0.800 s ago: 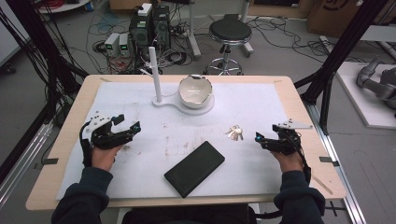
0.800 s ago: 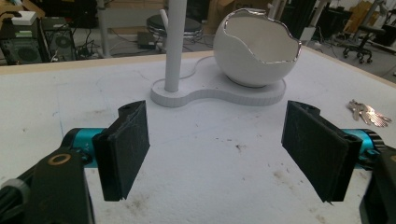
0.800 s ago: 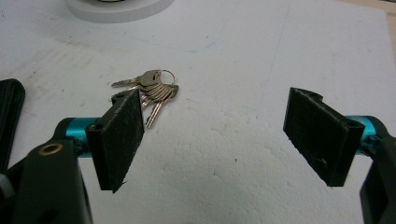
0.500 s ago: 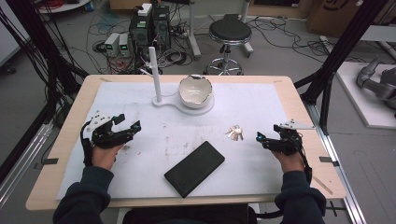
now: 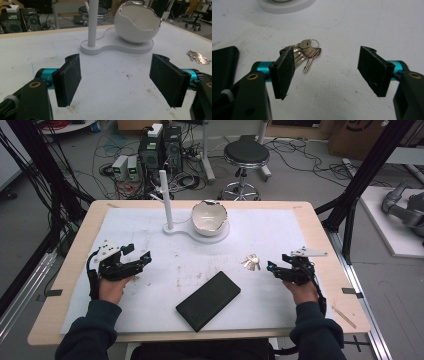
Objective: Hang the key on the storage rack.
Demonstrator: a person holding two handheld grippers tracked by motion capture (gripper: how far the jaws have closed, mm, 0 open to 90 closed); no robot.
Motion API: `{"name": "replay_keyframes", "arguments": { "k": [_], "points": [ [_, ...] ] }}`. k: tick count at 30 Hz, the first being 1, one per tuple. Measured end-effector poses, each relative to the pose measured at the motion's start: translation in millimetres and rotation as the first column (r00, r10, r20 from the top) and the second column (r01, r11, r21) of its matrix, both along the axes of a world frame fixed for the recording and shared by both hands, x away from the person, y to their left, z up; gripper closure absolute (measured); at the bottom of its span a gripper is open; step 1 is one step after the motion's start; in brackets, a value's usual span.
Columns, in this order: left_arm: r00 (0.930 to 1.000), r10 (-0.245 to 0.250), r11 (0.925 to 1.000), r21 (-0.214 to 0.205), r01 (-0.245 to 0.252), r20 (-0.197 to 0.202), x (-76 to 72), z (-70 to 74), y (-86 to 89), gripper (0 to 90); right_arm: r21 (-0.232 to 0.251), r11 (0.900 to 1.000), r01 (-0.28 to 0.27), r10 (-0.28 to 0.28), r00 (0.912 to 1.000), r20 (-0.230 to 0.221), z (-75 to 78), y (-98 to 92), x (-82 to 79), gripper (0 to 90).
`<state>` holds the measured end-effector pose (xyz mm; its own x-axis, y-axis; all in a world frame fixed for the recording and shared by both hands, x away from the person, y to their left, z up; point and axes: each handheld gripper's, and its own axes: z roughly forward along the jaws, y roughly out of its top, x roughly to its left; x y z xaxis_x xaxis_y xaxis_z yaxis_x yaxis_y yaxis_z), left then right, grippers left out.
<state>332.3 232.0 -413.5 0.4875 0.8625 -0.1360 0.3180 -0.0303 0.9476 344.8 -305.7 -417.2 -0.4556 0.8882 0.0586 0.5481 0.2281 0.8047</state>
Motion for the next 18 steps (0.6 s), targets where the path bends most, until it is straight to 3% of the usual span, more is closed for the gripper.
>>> {"name": "replay_keyframes", "arguments": {
  "k": [1, 3, 4, 5, 8, 12, 13, 16, 17, 18],
  "points": [
    [1.0000, 0.001, 1.0000, 0.002, -0.001, -0.002, 0.3, -0.2, 0.2, 25.4, -0.023, 0.9995, -0.021, 0.021, 0.9993, -0.030, -7.2, 13.9, 6.4, 33.1],
    [1.0000, 0.002, 1.0000, 0.002, -0.002, -0.002, 0.4, -0.3, 0.5, 25.4, -0.032, 0.9981, -0.052, 0.050, 0.9962, -0.072, -16.2, 24.4, 14.9, 34.3],
    [1.0000, 0.006, 1.0000, 0.000, -0.006, -0.003, 0.2, -0.4, 0.6, 25.4, -0.032, 0.9981, -0.052, 0.050, 0.9962, -0.072, -16.2, 24.4, 14.9, 34.3],
    [0.9999, 0.010, 0.9999, 0.000, -0.010, -0.006, 0.3, -1.1, 1.7, 25.9, -0.063, 0.9962, -0.059, 0.052, 0.9924, -0.112, -27.3, 35.0, 25.4, 36.9],
    [0.9998, 0.010, 0.9999, 0.002, -0.010, -0.016, 0.5, -2.3, 2.5, 25.9, -0.070, 0.9959, -0.057, 0.047, 0.9893, -0.138, -34.0, 38.8, 32.8, 40.8],
    [0.9996, 0.010, 0.9999, 0.005, -0.010, -0.027, 0.6, -4.4, 1.2, 26.4, -0.076, 0.9955, -0.057, 0.048, 0.9915, -0.121, -33.7, 40.7, 35.0, 51.5],
    [0.9995, 0.013, 0.9999, 0.005, -0.013, -0.030, 0.7, -4.9, 0.5, 26.4, -0.063, 0.9923, -0.107, 0.099, 0.9884, -0.115, -33.4, 42.9, 35.3, 69.2],
    [0.9993, 0.010, 0.9999, 0.010, -0.010, -0.035, 0.7, -5.7, -2.0, 26.4, -0.087, 0.9902, -0.110, 0.099, 0.9879, -0.120, -33.1, 47.1, 35.1, 81.2],
    [0.9993, 0.010, 0.9999, 0.010, -0.010, -0.035, 0.7, -5.7, -2.0, 26.4, -0.087, 0.9902, -0.110, 0.099, 0.9879, -0.120, -33.1, 47.1, 35.1, 81.2],
    [0.9994, 0.007, 0.9999, 0.014, -0.006, -0.035, 0.9, -5.8, -2.2, 26.4, -0.063, 0.9920, -0.110, 0.101, 0.9868, -0.126, -34.0, 45.0, 36.9, 82.7]
  ]
}}
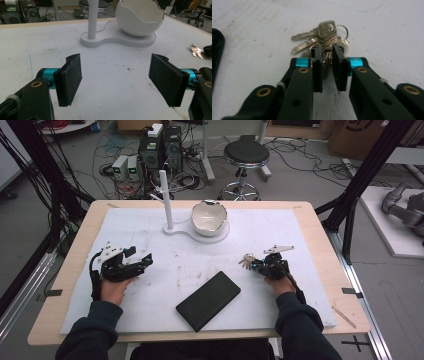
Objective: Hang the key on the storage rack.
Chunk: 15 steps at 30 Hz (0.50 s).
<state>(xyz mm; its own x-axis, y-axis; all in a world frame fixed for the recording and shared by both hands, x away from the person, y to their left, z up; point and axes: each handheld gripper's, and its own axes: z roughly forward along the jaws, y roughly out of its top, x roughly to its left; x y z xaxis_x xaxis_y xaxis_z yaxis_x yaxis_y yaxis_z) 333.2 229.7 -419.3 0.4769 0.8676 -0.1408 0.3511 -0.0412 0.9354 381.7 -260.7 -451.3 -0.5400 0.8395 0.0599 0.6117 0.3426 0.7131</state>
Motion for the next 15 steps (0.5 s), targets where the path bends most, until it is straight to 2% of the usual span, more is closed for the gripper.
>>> {"name": "replay_keyframes", "arguments": {
  "k": [3, 5, 7, 8, 9, 12, 15],
  "points": [
    [1.0000, -0.001, 1.0000, -0.001, 0.001, -0.002, 0.3, -0.4, -1.4, 26.4, 0.015, 0.9999, 0.001, -0.001, 1.0000, -0.007, -0.2, -2.2, 1.0, 84.0],
    [1.0000, 0.000, 1.0000, 0.002, 0.000, -0.006, 0.4, -0.7, -1.3, 26.4, -0.006, 1.0000, -0.008, 0.008, 1.0000, 0.004, 0.5, -0.9, 0.5, 84.4],
    [1.0000, 0.003, 1.0000, -0.001, -0.003, -0.006, 0.4, -0.7, -0.4, 26.4, -0.007, 0.9999, -0.009, 0.009, 0.9999, 0.009, 1.3, -0.7, 0.4, 84.7],
    [1.0000, 0.004, 1.0000, 0.000, -0.004, -0.007, 0.3, -0.7, 0.6, 26.4, 0.025, 0.9996, -0.016, 0.015, 0.9996, 0.023, 4.5, -3.3, -0.3, 90.0],
    [1.0000, 0.004, 1.0000, -0.002, -0.004, -0.008, 0.3, -0.7, 1.2, 26.3, 0.051, 0.9986, -0.017, 0.016, 0.9992, 0.037, 7.6, -4.5, -1.4, 90.0],
    [0.9999, 0.009, 1.0000, -0.001, -0.009, -0.012, 0.4, -1.0, 2.9, 26.4, 0.059, 0.9980, -0.020, 0.017, 0.9984, 0.054, 11.9, -5.9, -3.1, 90.0],
    [0.9998, 0.010, 0.9999, -0.005, -0.010, -0.014, 0.4, -1.2, 2.8, 26.5, 0.064, 0.9977, -0.023, 0.020, 0.9992, 0.035, 10.8, -7.4, -2.3, 90.0]
  ]
}}
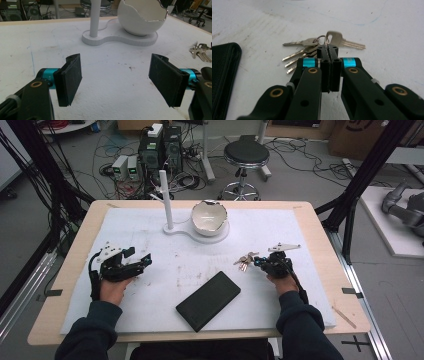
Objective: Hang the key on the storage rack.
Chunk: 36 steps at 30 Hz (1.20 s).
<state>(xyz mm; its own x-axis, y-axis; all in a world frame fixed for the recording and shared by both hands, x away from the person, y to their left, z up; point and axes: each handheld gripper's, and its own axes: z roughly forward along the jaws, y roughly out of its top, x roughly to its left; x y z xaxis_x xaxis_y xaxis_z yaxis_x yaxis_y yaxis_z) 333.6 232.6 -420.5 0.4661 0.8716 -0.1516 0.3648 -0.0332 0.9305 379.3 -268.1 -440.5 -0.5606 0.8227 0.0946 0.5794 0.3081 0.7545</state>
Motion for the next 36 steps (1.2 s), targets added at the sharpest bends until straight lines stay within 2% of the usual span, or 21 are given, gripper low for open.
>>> {"name": "replay_keyframes", "arguments": {
  "k": [4, 6, 9, 12, 15, 17, 19, 20, 21, 22, 24, 28, 29, 30, 31, 32, 33, 34, 36],
  "points": [
    [1.0000, 0.003, 1.0000, -0.001, -0.003, -0.002, -0.7, 0.1, 0.5, 26.9, 0.020, 0.9996, -0.021, 0.021, 0.9996, 0.018, 2.6, 0.5, -2.1, 90.0],
    [1.0000, 0.006, 1.0000, -0.002, -0.006, 0.000, -0.5, 0.0, 0.9, 26.9, -0.008, 0.9990, -0.044, 0.045, 0.9990, 0.007, -0.1, 4.8, -2.1, 89.6],
    [1.0000, 0.007, 1.0000, -0.004, -0.007, -0.001, -0.9, -0.2, 1.3, 26.9, -0.017, 0.9980, -0.061, 0.061, 0.9981, -0.014, -3.4, 8.2, -0.8, 87.9],
    [1.0000, 0.009, 1.0000, -0.003, -0.009, -0.002, -1.1, -0.6, 2.5, 26.9, -0.048, 0.9945, -0.093, 0.092, 0.9957, -0.012, -7.9, 14.9, 0.7, 83.1],
    [0.9999, 0.012, 0.9999, -0.003, -0.012, -0.003, -1.0, -1.0, 3.3, 26.9, -0.059, 0.9939, -0.093, 0.093, 0.9956, -0.005, -9.2, 16.0, 1.7, 82.2],
    [0.9999, 0.010, 0.9999, -0.004, -0.010, -0.005, -1.0, -1.2, 3.4, 26.9, -0.053, 0.9951, -0.084, 0.083, 0.9964, -0.019, -10.7, 15.8, 3.9, 79.3],
    [0.9999, 0.011, 0.9999, -0.004, -0.011, -0.005, -1.0, -1.3, 3.0, 26.9, -0.052, 0.9951, -0.084, 0.083, 0.9963, -0.021, -10.6, 16.2, 4.2, 79.6],
    [0.9999, 0.012, 0.9999, -0.006, -0.012, -0.006, -1.1, -1.5, 2.5, 26.9, -0.065, 0.9938, -0.090, 0.090, 0.9959, 0.005, -9.2, 16.8, 3.4, 85.4],
    [0.9999, 0.011, 0.9999, -0.003, -0.011, -0.006, -1.1, -1.5, 2.6, 26.9, -0.065, 0.9938, -0.090, 0.090, 0.9959, 0.005, -9.2, 16.8, 3.4, 85.4],
    [0.9999, 0.011, 0.9999, -0.003, -0.011, -0.006, -1.2, -1.6, 2.6, 26.9, -0.067, 0.9931, -0.096, 0.097, 0.9952, 0.015, -8.0, 16.7, 3.0, 90.0],
    [0.9999, 0.009, 1.0000, 0.000, -0.009, -0.007, -1.2, -2.0, 3.0, 27.0, -0.073, 0.9910, -0.112, 0.112, 0.9937, -0.005, -9.3, 18.0, 3.4, 90.0],
    [0.9999, 0.014, 0.9999, -0.003, -0.014, -0.006, -1.6, -2.6, 3.5, 27.0, -0.079, 0.9888, -0.127, 0.127, 0.9919, -0.003, -9.6, 21.6, 3.4, 90.0],
    [0.9999, 0.015, 0.9999, -0.004, -0.015, -0.009, -1.8, -2.6, 3.8, 27.0, -0.069, 0.9923, -0.103, 0.104, 0.9946, 0.008, -8.9, 21.9, 3.3, 77.2],
    [0.9998, 0.018, 0.9998, -0.004, -0.018, -0.010, -2.0, -2.6, 4.0, 27.0, -0.069, 0.9923, -0.103, 0.104, 0.9946, 0.008, -8.9, 21.9, 3.3, 77.2],
    [0.9998, 0.018, 0.9998, -0.004, -0.018, -0.010, -2.0, -2.7, 4.2, 27.0, -0.064, 0.9946, -0.082, 0.083, 0.9964, 0.017, -8.7, 21.5, 4.1, 62.0],
    [0.9998, 0.019, 0.9998, -0.004, -0.019, -0.011, -2.0, -2.9, 4.0, 27.0, -0.038, 0.9983, -0.044, 0.044, 0.9990, 0.008, -8.8, 20.5, 6.4, 53.2],
    [0.9998, 0.017, 0.9999, -0.003, -0.017, -0.012, -1.9, -2.9, 3.9, 27.0, -0.036, 0.9991, -0.023, 0.022, 0.9994, -0.028, -10.5, 21.5, 10.6, 44.8],
    [0.9998, 0.017, 0.9999, -0.003, -0.017, -0.012, -2.0, -3.0, 3.7, 27.0, -0.036, 0.9991, -0.023, 0.022, 0.9994, -0.028, -10.5, 21.5, 10.6, 44.8],
    [0.9998, 0.015, 0.9999, 0.001, -0.015, -0.011, -1.7, -3.1, 3.5, 27.0, -0.072, 0.9973, -0.013, 0.011, 0.9995, -0.030, -11.1, 26.7, 12.9, 46.4]
  ]
}}
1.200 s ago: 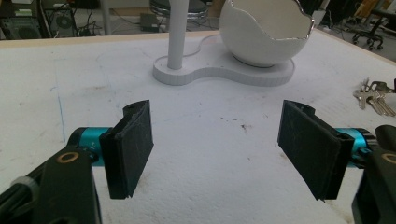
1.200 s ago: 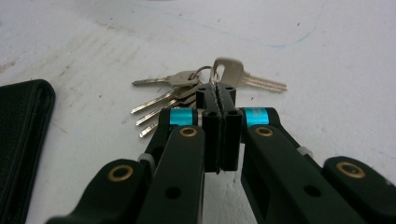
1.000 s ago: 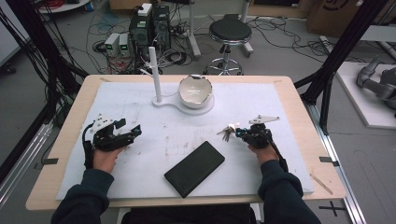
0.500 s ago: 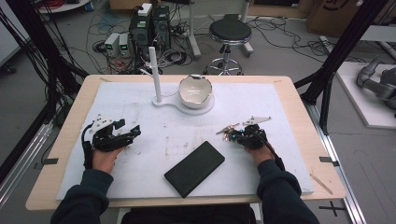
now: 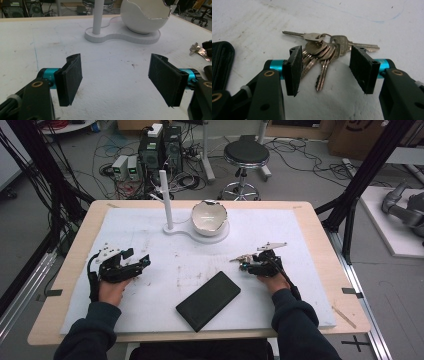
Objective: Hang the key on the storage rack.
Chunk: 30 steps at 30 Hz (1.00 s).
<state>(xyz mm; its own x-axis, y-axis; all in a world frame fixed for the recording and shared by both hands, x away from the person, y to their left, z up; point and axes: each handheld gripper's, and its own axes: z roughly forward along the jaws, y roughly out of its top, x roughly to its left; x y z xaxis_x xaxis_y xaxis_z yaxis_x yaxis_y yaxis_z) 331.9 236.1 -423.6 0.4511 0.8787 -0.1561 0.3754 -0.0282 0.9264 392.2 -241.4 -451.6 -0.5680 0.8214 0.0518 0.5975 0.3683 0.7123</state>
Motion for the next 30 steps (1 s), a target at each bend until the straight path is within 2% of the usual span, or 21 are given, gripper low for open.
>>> {"name": "replay_keyframes", "arguments": {
  "k": [1, 2, 3, 6, 7, 8, 9, 11, 15, 17, 18, 20, 25, 29, 30],
  "points": [
    [1.0000, 0.000, 1.0000, 0.001, 0.000, -0.002, 0.0, 0.0, -0.3, 27.0, 0.000, 1.0000, 0.000, 0.000, 1.0000, 0.000, 0.0, 0.0, 0.0, 46.4],
    [1.0000, 0.000, 1.0000, 0.002, 0.000, -0.003, 0.2, -0.1, -0.5, 27.1, -0.020, 0.9996, 0.018, -0.018, 0.9998, 0.009, 0.2, 1.6, -0.7, 52.1],
    [1.0000, -0.001, 1.0000, -0.001, 0.001, -0.003, 0.3, -0.3, -1.1, 27.1, -0.020, 0.9996, 0.018, -0.018, 0.9998, 0.009, 0.2, 1.6, -0.7, 52.1],
    [1.0000, -0.006, 1.0000, 0.002, 0.006, -0.006, 0.7, -0.7, -2.6, 27.1, -0.007, 0.9991, 0.042, -0.042, 0.9991, -0.004, 1.3, -5.1, 1.8, 73.9],
    [1.0000, -0.006, 1.0000, 0.001, 0.006, -0.006, 0.7, -0.7, -2.8, 27.2, 0.048, 0.9972, 0.058, -0.057, 0.9976, -0.040, 0.5, -14.8, 6.8, 83.1],
    [1.0000, -0.006, 1.0000, 0.002, 0.006, -0.006, 0.7, -0.6, -2.7, 27.2, 0.084, 0.9944, 0.065, -0.060, 0.9962, -0.063, -0.1, -18.1, 8.5, 83.7],
    [1.0000, -0.005, 1.0000, 0.003, 0.005, -0.005, 0.7, -0.6, -2.5, 27.2, 0.084, 0.9944, 0.065, -0.060, 0.9962, -0.063, -0.1, -18.1, 8.5, 83.7],
    [1.0000, -0.002, 1.0000, 0.001, 0.002, -0.008, 0.8, -0.9, -1.8, 27.2, 0.154, 0.9854, 0.072, -0.057, 0.9932, -0.102, -2.3, -26.1, 12.4, 84.2],
    [0.9999, 0.002, 1.0000, 0.000, -0.002, -0.011, 0.1, -1.3, -0.9, 27.2, 0.159, 0.9851, 0.066, -0.051, 0.9937, -0.099, -1.5, -26.5, 12.0, 85.3],
    [1.0000, 0.001, 1.0000, 0.006, -0.001, -0.008, -0.2, -1.0, 0.3, 27.2, 0.182, 0.9825, 0.039, -0.026, 0.9969, -0.074, 2.4, -25.9, 10.2, 88.8],
    [1.0000, 0.001, 1.0000, 0.005, -0.001, -0.009, -0.3, -1.0, 0.4, 27.2, 0.169, 0.9849, 0.035, -0.026, 0.9982, -0.054, 4.8, -24.0, 8.3, 88.9],
    [0.9999, 0.006, 1.0000, 0.002, -0.006, -0.010, -0.6, -0.9, 0.3, 27.2, 0.152, 0.9883, 0.015, -0.008, 0.9988, -0.048, 5.3, -21.1, 6.4, 88.9],
    [1.0000, 0.003, 1.0000, 0.003, -0.003, -0.007, -0.5, -0.8, -0.2, 27.2, 0.080, 0.9960, -0.039, 0.039, 0.9992, 0.003, 7.0, -11.5, 1.9, 88.2],
    [1.0000, 0.004, 1.0000, 0.000, -0.004, -0.006, -0.6, -0.7, -0.3, 27.2, 0.009, 0.9982, -0.060, 0.060, 0.9982, -0.008, 0.7, -3.8, 2.2, 86.3],
    [1.0000, 0.003, 1.0000, 0.000, -0.003, -0.007, -0.5, -0.7, -0.2, 27.2, 0.006, 0.9982, -0.060, 0.060, 0.9982, -0.002, 0.8, -3.3, 2.0, 86.3]
  ]
}}
